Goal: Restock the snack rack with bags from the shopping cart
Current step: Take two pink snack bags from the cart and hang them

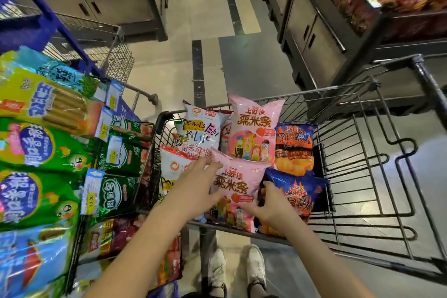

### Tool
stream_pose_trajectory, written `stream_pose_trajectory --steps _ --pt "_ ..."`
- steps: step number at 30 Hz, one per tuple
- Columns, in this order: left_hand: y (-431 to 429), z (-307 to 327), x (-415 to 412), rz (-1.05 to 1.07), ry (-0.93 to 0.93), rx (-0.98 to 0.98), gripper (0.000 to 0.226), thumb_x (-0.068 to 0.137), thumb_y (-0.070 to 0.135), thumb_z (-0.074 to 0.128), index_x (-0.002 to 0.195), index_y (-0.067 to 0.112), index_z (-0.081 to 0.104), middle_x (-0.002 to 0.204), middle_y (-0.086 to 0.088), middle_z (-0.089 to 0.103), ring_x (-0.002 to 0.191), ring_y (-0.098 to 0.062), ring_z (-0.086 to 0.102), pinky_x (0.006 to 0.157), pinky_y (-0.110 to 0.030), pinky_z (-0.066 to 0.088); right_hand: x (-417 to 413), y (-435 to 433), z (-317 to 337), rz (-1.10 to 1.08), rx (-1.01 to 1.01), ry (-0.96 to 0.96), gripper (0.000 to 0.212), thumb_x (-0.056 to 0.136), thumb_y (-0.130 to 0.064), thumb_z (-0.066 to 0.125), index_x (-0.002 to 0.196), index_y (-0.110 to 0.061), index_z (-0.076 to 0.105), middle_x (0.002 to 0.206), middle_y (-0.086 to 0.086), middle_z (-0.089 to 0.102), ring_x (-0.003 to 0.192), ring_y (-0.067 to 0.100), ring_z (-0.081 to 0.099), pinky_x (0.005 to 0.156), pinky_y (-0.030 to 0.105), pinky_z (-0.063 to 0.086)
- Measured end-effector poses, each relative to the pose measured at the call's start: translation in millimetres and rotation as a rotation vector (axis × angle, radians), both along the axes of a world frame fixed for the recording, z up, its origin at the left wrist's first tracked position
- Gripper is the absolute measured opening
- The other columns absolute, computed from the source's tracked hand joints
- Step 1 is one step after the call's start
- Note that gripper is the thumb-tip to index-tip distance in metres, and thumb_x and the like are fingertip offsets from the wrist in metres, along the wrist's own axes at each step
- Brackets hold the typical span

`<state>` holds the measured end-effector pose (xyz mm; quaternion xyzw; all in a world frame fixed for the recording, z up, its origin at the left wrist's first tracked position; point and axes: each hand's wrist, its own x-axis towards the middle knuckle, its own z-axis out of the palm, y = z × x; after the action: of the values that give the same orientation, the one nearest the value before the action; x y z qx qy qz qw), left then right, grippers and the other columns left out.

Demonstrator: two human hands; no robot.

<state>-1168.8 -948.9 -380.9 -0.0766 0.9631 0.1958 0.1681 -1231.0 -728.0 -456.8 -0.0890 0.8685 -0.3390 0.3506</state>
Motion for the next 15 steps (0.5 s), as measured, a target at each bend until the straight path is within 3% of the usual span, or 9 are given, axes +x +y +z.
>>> stream_pose_trajectory --steps 2,6,9,15 --pt "-3.0 -3.8 0.5 0.002 -0.001 0.009 0.071 0.097 0.052 0.061 0.158 0.031 0.032 0.16 0.002 0.03 0.149 -0.021 0.026 0.121 -0.039 0.03 -3.3 -7.1 -20.7 -0.071 -0.027 -0.088 0.075 0.065 -0.06 0.089 0.118 -0.024 0.049 0.114 -0.009 0.065 0.101 0.011 0.065 0.075 0.021 0.053" --pt "-9.3 -7.7 4.1 0.019 -0.027 0.036 0.071 0.097 0.051 0.062 0.159 0.032 0.031 0.154 0.004 0.034 0.145 -0.018 0.029 0.119 -0.035 0.031 -13.1 -13.1 -115.4 -0.17 -0.085 -0.189 0.105 0.044 -0.08 0.089 0.127 -0.031 0.048 0.12 -0.013 0.067 0.11 0.012 0.069 0.089 0.037 0.06" --pt "-15.2 -10.9 7.8 0.028 -0.041 0.064 0.071 0.098 0.049 0.061 0.159 0.032 0.031 0.149 0.006 0.036 0.142 -0.017 0.032 0.116 -0.035 0.035 -15.6 -14.5 -173.7 -0.201 -0.145 -0.204 0.112 0.043 -0.074 0.093 0.135 -0.033 0.045 0.122 -0.013 0.07 0.104 0.007 0.072 0.081 0.037 0.064" --pt "-18.6 -12.7 8.3 0.039 -0.049 0.08 0.067 0.1 0.048 0.06 0.158 0.03 0.032 0.151 0.006 0.035 0.143 -0.015 0.031 0.115 -0.032 0.035 -6.0 -23.1 -144.7 -0.268 -0.184 -0.143 0.104 0.045 -0.081 0.087 0.131 -0.041 0.046 0.124 -0.017 0.069 0.104 0.004 0.07 0.085 0.037 0.063"
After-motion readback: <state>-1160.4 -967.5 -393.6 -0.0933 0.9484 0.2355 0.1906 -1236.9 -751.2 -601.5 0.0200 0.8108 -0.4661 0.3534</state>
